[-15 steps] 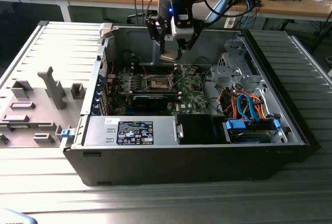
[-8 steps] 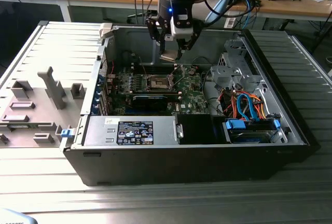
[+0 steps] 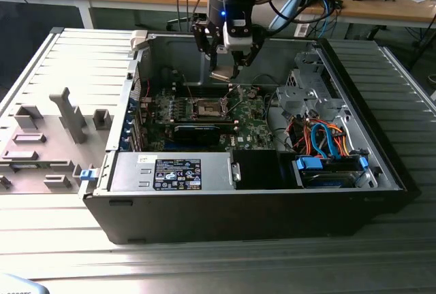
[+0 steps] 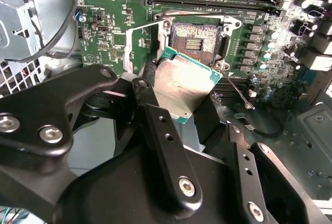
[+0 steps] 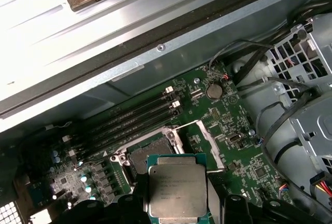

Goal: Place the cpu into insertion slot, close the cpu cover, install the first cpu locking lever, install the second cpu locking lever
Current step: 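Place the cpu into insertion slot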

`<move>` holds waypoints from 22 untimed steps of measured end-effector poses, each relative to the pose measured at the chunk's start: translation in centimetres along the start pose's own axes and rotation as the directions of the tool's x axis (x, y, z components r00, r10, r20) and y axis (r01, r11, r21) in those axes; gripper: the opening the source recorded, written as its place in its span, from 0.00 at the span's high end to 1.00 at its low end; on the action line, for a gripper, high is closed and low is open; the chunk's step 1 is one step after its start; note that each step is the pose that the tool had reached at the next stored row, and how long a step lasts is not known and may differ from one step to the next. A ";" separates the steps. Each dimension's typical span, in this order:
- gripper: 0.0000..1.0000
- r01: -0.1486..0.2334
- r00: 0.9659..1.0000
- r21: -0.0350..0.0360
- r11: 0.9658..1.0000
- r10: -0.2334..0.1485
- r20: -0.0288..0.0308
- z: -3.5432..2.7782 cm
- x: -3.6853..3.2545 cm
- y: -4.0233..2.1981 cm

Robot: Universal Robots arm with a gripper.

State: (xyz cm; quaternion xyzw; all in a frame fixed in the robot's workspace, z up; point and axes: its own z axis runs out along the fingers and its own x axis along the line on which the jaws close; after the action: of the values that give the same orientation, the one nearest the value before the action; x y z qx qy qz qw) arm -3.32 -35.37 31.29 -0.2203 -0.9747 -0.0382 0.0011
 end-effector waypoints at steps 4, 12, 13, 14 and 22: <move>0.46 -0.007 1.000 0.000 1.000 0.007 0.001 0.03 0.00 0.00; 0.46 -0.019 1.000 0.000 1.000 0.019 0.001 0.06 0.00 -0.01; 0.46 -0.021 1.000 0.000 1.000 0.021 0.002 0.06 0.00 -0.01; 0.46 -0.023 1.000 0.000 1.000 0.023 0.002 0.07 0.00 -0.01; 0.46 -0.040 0.999 -0.001 0.999 0.040 0.003 0.09 0.00 -0.01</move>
State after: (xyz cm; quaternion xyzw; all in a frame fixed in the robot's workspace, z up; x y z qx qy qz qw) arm -3.32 -35.38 31.19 -0.2401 -0.9700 -0.0381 0.0003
